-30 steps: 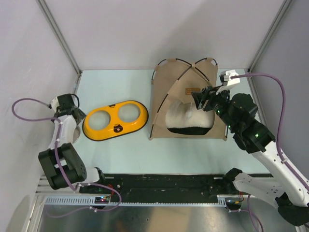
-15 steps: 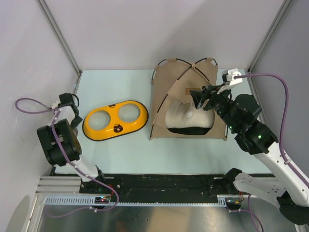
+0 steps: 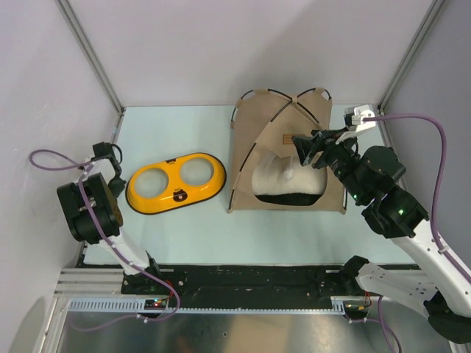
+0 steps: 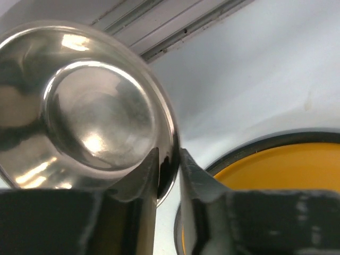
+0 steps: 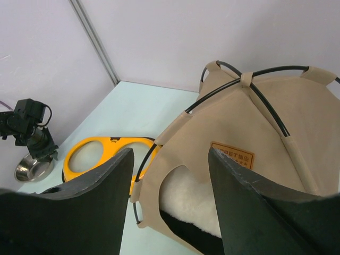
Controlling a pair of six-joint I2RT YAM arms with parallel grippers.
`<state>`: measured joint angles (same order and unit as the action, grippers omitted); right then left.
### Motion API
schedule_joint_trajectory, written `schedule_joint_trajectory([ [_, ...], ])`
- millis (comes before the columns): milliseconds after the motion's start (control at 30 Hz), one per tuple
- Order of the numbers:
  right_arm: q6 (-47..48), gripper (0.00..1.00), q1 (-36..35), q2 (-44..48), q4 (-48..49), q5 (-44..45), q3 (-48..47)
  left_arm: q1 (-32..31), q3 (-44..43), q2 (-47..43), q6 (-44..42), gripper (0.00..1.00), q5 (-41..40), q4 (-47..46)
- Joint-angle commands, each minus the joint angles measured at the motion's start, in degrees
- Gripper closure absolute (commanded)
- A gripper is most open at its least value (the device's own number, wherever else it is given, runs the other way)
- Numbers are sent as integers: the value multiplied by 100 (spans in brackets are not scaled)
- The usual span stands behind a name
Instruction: Set up the pet tent
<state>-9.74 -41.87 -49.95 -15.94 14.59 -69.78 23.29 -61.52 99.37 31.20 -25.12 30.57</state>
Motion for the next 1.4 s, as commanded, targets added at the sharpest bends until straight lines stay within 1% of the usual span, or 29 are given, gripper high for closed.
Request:
schedule_joint_trajectory([
  [0, 102, 37, -81, -7, 223, 103, -255, 38, -105, -74, -47, 85, 53, -116],
  [100, 109, 37, -121, -32, 228, 124, -261, 20, -25, -250, -59, 97, 26, -116],
  [167, 118, 36, -146, -58, 224, 125, -257, -10, 39, -443, -8, 99, 25, -91],
  [300, 110, 37, -233, -157, 227, 65, -256, -244, 152, -1008, 103, 100, -10, 35],
  [433, 112, 37, -398, -333, 179, -13, -260, -646, 319, -1724, 198, 100, -9, 203],
  [633, 98, 37, -872, -685, -10, 105, -220, -1370, 977, -3014, 607, 100, 226, 452],
  [800, -37, 37, -1278, -965, -15, 143, -158, -2121, 1370, -3821, 934, 100, 531, 663],
  [900, -144, 37, -1460, -1111, -9, 84, -115, -2843, 1482, -4198, 1111, 100, 762, 754],
  [1033, -288, 37, -1671, -1307, 11, -80, -35, -3624, 1573, -4424, 1545, 100, 1026, 824],
  [1133, -332, 36, -1907, -1418, 181, -222, 154, -3999, 1561, -4416, 1936, 100, 1247, 821],
  [1367, -431, 35, -2620, -1957, 823, -241, 608, -4136, 1337, -4266, 2892, 100, 1880, 825],
])
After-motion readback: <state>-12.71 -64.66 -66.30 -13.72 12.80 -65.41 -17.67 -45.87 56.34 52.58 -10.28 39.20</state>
